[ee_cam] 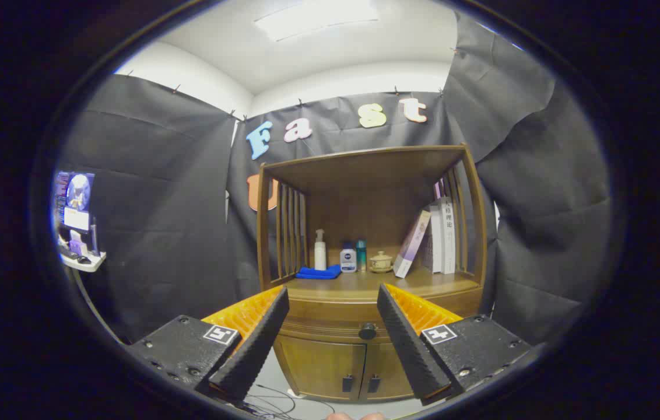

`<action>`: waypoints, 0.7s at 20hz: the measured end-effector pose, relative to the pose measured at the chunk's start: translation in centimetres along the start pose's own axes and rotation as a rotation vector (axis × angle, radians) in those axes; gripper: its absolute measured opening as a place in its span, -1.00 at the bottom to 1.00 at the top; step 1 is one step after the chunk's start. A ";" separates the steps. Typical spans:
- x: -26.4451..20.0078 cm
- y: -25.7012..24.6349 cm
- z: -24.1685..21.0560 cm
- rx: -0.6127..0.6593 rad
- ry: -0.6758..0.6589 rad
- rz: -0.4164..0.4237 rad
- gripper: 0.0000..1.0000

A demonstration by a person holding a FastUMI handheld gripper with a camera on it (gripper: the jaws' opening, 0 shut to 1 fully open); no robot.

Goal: Pull open the drawer, take out the items inside it, and place them on the countertop above the cabinet.

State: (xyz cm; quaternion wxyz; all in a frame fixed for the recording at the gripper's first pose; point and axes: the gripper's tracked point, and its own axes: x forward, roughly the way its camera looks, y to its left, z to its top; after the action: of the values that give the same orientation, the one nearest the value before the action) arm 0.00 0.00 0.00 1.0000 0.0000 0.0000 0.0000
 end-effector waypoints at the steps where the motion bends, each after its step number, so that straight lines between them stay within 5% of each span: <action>1: 0.0 -0.1 -0.1 0.003 0.001 -0.001 0.99; 14: 1.9 -2.0 -1.0 -0.017 -0.002 -0.006 0.99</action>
State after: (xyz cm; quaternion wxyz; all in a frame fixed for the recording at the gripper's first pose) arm 1.85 -2.01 -0.96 1.0000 -0.0085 -0.0012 -0.0031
